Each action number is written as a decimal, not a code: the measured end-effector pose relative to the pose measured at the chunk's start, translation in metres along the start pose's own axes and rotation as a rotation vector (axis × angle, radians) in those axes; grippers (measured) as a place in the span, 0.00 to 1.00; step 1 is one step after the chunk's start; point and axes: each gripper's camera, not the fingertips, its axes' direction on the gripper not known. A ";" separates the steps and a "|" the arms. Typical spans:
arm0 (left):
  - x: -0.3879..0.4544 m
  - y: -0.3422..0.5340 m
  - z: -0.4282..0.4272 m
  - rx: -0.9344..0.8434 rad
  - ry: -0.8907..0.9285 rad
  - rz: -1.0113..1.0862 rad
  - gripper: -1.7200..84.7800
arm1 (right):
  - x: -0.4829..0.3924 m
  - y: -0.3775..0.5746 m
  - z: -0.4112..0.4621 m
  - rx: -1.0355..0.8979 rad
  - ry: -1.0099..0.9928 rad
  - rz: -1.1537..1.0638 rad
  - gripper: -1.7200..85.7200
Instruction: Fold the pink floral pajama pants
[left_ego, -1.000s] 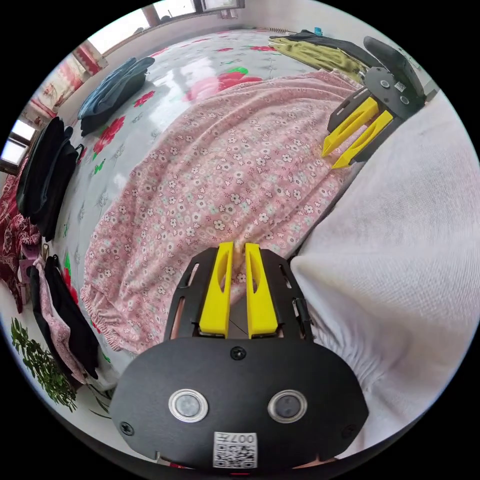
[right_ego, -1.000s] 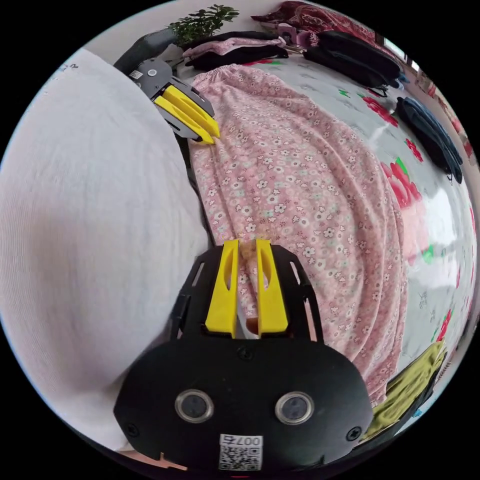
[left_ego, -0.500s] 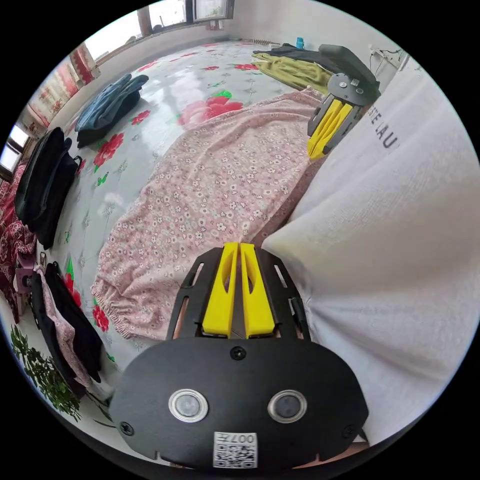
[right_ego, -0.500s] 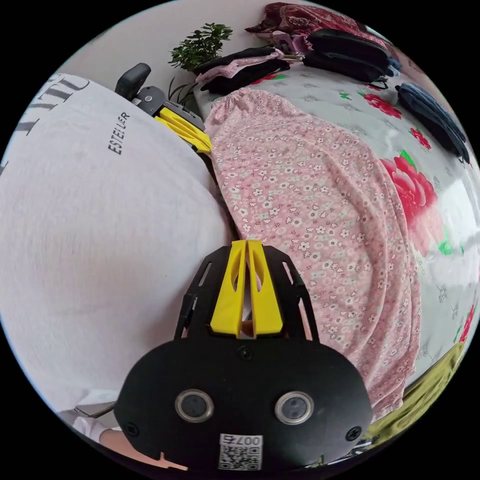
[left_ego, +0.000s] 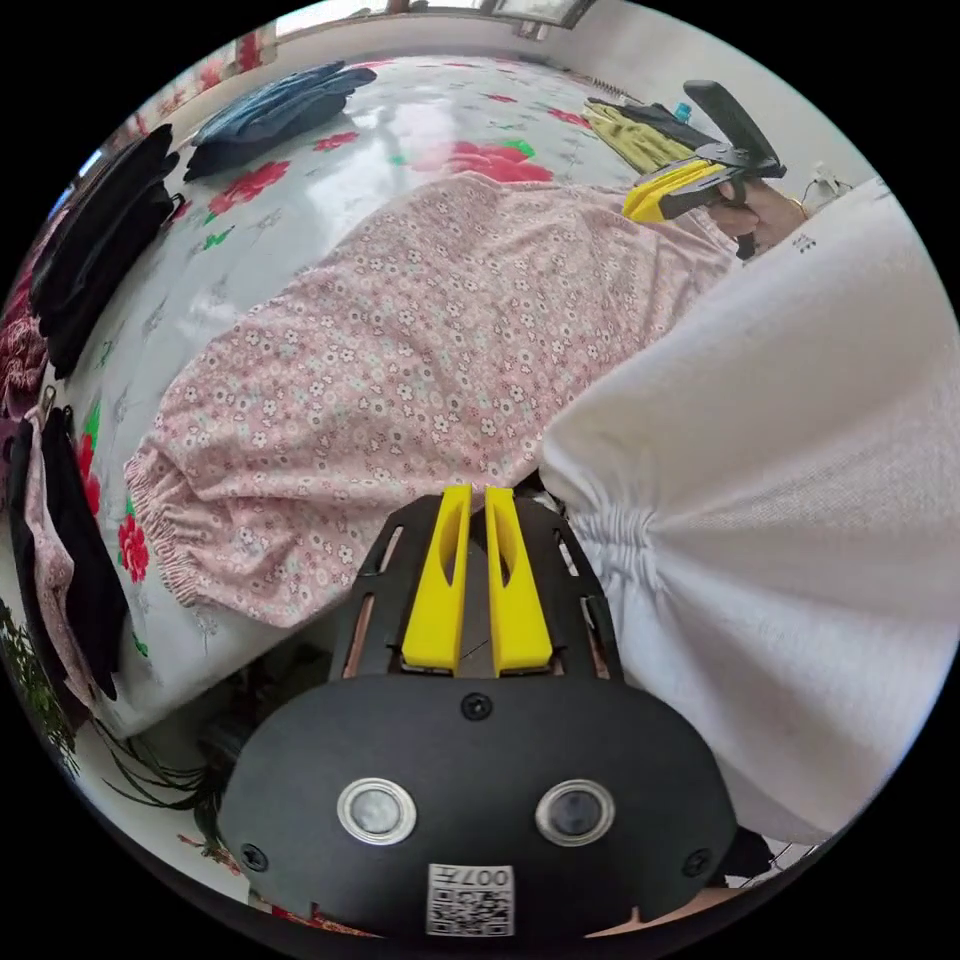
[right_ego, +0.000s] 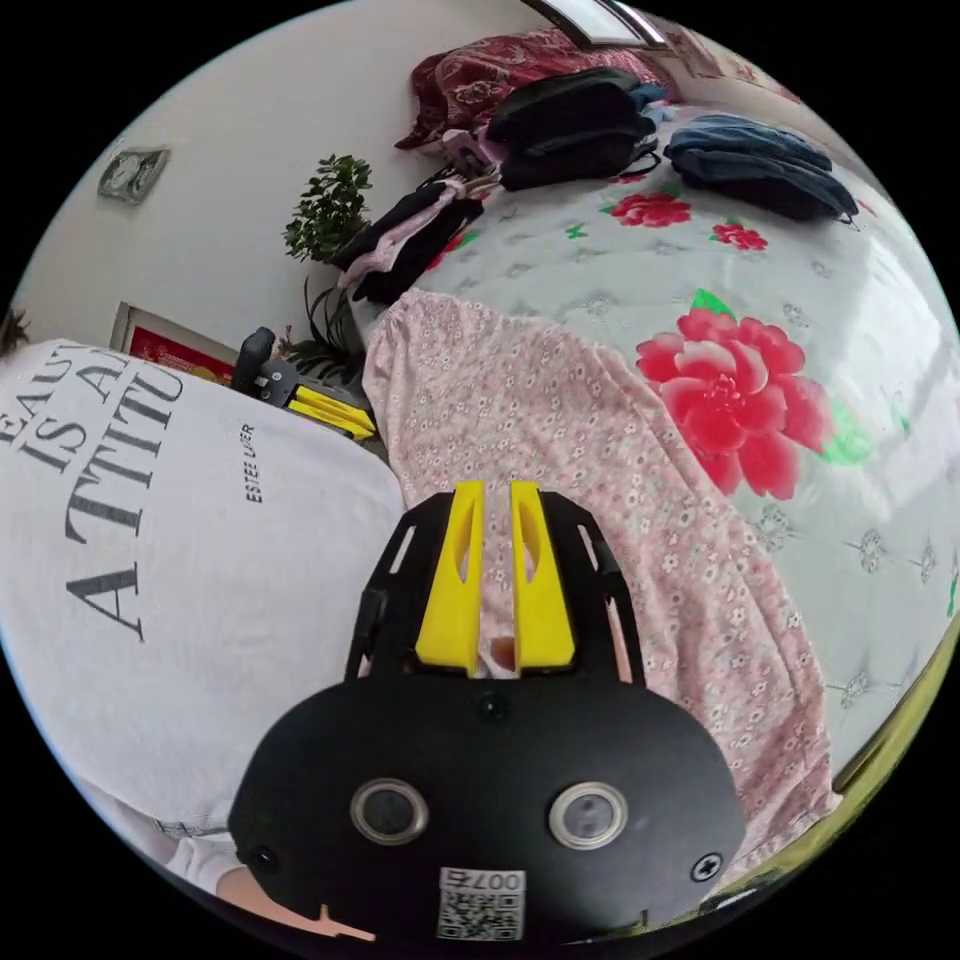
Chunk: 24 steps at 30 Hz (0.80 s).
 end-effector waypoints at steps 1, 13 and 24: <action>-0.012 -0.004 -0.005 0.049 -0.011 -0.056 0.02 | 0.021 -0.015 -0.009 0.062 -0.007 0.031 0.06; -0.101 -0.029 0.022 0.085 0.035 -0.348 0.01 | 0.143 -0.100 0.049 -0.186 -0.126 0.072 0.10; -0.111 -0.034 0.017 0.080 0.089 -0.334 0.01 | 0.227 -0.135 0.066 -0.328 -0.389 0.316 0.10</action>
